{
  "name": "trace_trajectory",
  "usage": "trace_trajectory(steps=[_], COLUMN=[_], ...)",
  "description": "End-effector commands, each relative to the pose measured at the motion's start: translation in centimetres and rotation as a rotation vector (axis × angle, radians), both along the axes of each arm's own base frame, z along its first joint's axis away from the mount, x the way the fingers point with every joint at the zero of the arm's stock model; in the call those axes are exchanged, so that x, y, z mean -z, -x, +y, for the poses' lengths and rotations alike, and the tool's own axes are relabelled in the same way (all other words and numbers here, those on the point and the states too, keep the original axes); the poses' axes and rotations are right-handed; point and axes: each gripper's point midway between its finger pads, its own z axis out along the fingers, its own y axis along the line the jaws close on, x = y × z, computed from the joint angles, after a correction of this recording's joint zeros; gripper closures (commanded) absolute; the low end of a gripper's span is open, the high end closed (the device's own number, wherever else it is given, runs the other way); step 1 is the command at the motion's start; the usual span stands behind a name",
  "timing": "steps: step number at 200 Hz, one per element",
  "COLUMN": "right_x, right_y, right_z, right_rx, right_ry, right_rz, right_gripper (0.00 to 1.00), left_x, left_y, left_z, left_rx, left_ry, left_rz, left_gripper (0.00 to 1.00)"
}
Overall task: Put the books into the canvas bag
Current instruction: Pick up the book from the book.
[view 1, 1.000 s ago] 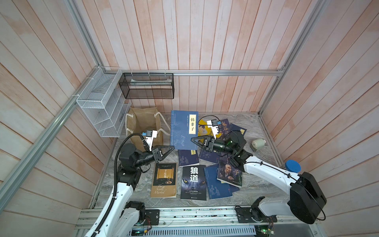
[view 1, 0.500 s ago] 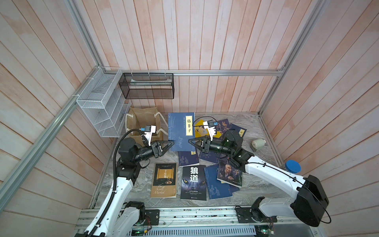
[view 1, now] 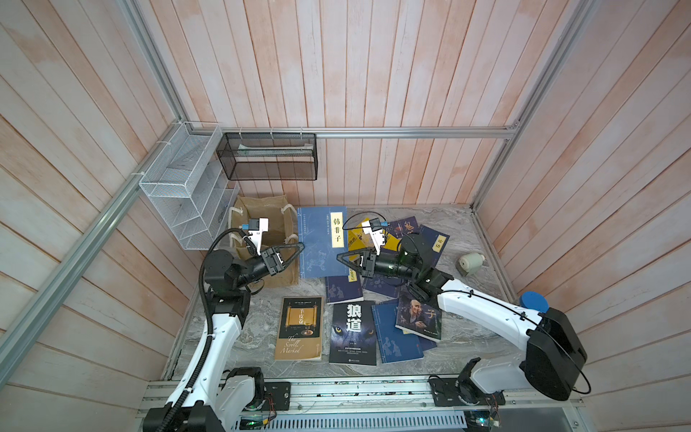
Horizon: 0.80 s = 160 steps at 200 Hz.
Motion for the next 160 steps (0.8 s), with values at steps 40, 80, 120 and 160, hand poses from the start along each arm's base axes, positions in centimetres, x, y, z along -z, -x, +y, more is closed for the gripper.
trace_trajectory(steps=[40, 80, 120, 160], right_x=[-1.3, -0.8, -0.9, -1.0], right_y=[-0.3, -1.5, -3.8, -7.4], right_z=[1.5, 2.6, 2.9, 3.3], right_rx=[-0.030, -0.013, 0.079, 0.207], right_ry=[-0.005, 0.045, 0.095, 0.142], right_rz=[-0.023, -0.012, -0.020, -0.021], right_gripper=[1.00, 1.00, 0.76, 0.61], left_x=[-0.5, -2.0, -4.6, -7.9], left_y=[0.7, 0.1, -1.9, -5.5], left_z=[0.5, 1.0, 2.5, 5.9], left_rx=[-0.010, -0.044, -0.181, -0.402], left_ry=[-0.063, -0.129, -0.287, -0.460], left_rz=[-0.044, -0.090, -0.148, -0.176], left_gripper=[0.86, 0.99, 1.00, 1.00])
